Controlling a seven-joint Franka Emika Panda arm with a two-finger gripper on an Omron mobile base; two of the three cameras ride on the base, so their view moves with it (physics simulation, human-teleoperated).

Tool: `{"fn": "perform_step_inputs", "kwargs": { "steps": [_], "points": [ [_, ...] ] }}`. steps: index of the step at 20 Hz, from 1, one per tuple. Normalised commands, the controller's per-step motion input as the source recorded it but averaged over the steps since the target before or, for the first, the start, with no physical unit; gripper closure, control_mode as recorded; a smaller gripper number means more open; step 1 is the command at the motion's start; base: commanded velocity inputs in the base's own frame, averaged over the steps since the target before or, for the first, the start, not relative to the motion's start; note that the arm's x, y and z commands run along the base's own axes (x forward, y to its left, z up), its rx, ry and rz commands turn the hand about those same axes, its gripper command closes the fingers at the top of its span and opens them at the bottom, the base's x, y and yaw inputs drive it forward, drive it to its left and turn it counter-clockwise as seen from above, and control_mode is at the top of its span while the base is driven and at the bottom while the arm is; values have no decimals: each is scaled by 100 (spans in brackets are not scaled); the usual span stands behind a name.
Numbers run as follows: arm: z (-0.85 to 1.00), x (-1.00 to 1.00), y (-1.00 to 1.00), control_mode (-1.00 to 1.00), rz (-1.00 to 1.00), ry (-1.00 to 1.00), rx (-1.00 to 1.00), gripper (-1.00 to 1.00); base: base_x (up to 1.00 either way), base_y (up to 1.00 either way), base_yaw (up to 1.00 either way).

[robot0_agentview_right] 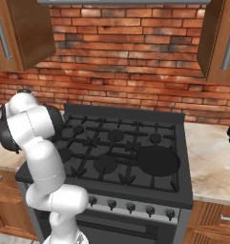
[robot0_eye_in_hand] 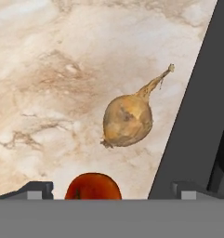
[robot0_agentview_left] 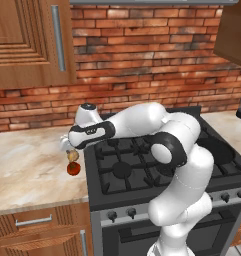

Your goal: Place the pan on the front right burner on the stove. Then place the tomato and the onion in the pan and turn on the front right burner.

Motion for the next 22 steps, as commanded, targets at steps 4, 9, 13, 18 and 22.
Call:
{"fn": "perform_step_inputs", "kwargs": {
  "steps": [4,9,13,18,22],
  "points": [
    [-14,4,2,-100,0,0,0,-100,0,0,0],
    [-11,6,0,-100,0,0,0,-100,0,0,0],
    [-11,9,0,-100,0,0,0,-100,0,0,0],
    [-14,17,0,-100,0,0,0,-100,0,0,0],
    [-15,21,8,-100,0,0,0,-100,0,0,0]
  ]
}}
